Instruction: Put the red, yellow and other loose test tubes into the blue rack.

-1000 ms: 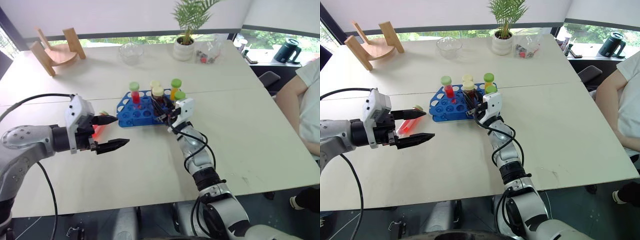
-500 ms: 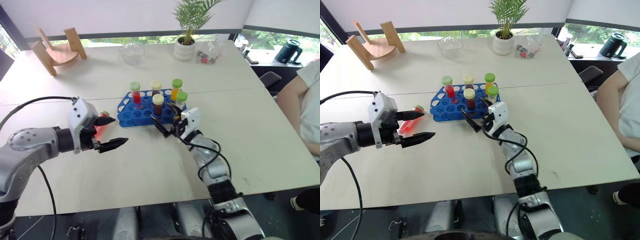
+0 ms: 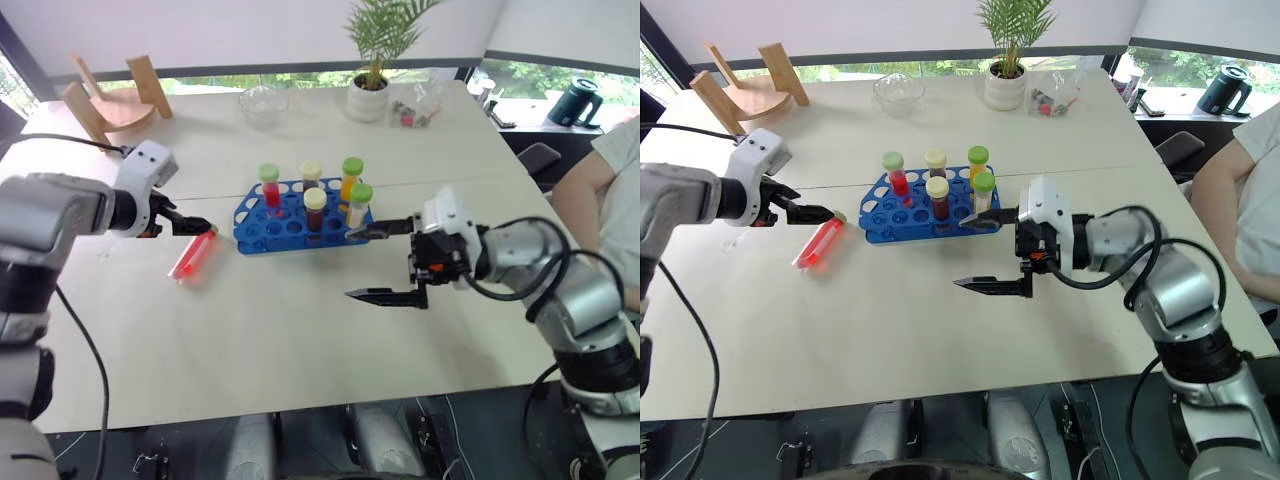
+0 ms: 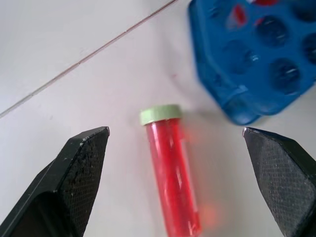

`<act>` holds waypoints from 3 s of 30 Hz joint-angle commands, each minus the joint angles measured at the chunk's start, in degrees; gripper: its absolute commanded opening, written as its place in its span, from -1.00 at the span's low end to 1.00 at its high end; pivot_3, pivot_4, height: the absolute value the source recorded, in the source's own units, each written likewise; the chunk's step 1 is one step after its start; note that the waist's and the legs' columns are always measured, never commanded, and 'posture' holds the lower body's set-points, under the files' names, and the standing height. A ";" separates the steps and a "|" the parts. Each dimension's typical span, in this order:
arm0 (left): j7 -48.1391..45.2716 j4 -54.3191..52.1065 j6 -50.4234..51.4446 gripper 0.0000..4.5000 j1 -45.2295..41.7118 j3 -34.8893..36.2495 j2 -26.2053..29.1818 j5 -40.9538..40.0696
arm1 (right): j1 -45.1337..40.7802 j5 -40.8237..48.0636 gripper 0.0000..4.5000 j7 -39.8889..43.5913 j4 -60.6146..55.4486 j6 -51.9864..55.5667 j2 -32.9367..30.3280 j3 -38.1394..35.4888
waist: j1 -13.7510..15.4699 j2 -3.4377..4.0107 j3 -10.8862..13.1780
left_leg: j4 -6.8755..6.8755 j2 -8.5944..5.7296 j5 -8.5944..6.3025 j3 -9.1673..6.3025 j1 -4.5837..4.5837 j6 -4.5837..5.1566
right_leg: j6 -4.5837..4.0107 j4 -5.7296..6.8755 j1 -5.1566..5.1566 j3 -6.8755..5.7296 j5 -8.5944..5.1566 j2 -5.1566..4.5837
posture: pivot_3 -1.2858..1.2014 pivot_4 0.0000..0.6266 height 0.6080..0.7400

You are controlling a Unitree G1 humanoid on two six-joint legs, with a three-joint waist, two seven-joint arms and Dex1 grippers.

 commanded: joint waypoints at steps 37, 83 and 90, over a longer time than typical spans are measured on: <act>-4.71 -7.79 -20.57 -0.64 6.78 33.97 -24.12 -9.44 | 2.88 1.72 1.00 -2.64 -4.34 0.50 -2.57 -7.10 | 1.54 0.03 -0.01 | 0.30 0.01 -0.10 0.02 -0.25 0.17 | 0.05 0.10 -0.15 -0.04 0.01 -0.20 | 0.03 -0.52 1.00; -3.95 15.46 -78.86 -0.19 20.32 19.80 -42.49 5.42 | 4.73 2.64 1.00 -8.90 -8.08 1.94 -2.45 -6.29 | 1.53 0.01 -0.01 | 0.67 0.00 -0.14 -0.08 0.08 0.24 | 0.12 0.11 0.46 -0.05 0.05 -0.08 | 0.03 -0.52 1.00; -6.95 4.29 -72.55 0.99 24.37 17.85 -36.59 5.39 | 7.01 2.61 1.00 -9.92 -8.59 2.56 -2.66 -7.12 | 1.36 0.01 -0.01 | 0.66 0.01 -0.19 -0.12 0.06 0.32 | 0.12 0.07 0.45 -0.08 0.05 -0.06 | 0.03 -0.52 1.00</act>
